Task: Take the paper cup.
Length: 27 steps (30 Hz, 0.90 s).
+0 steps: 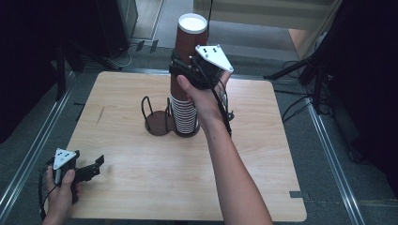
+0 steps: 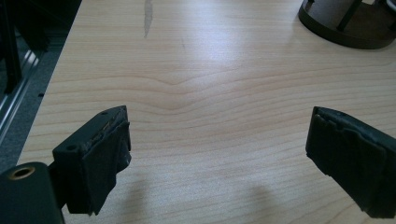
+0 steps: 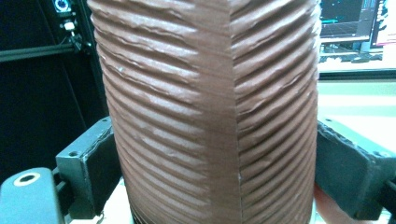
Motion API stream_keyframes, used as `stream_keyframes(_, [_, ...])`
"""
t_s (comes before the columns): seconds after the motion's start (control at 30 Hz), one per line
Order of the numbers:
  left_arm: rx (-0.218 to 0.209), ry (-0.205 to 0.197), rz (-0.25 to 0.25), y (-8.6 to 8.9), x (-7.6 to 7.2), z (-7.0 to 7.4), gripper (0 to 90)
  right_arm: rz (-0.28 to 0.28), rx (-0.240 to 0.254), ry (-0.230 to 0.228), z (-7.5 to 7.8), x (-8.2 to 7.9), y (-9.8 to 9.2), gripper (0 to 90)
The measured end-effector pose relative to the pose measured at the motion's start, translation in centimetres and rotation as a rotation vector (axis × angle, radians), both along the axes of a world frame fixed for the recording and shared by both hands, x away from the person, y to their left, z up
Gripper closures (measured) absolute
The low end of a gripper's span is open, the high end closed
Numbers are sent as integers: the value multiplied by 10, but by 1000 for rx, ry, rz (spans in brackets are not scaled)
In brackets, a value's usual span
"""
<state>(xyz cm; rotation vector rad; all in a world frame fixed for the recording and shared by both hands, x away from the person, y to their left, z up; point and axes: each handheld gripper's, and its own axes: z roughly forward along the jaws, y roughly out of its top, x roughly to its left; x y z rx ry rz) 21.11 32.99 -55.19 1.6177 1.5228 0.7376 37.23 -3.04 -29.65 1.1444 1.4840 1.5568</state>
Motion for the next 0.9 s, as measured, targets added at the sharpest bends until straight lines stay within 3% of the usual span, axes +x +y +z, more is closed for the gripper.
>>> stream_keyframes(0.4, [4, -1, 2, 0, 0, 0, 73, -38, 5, -7, 5, -2, -23, 103])
stream_keyframes(0.9, [9, -2, 0, -1, 0, 0, 73, -86, -6, 10, -10, -2, -52, 103])
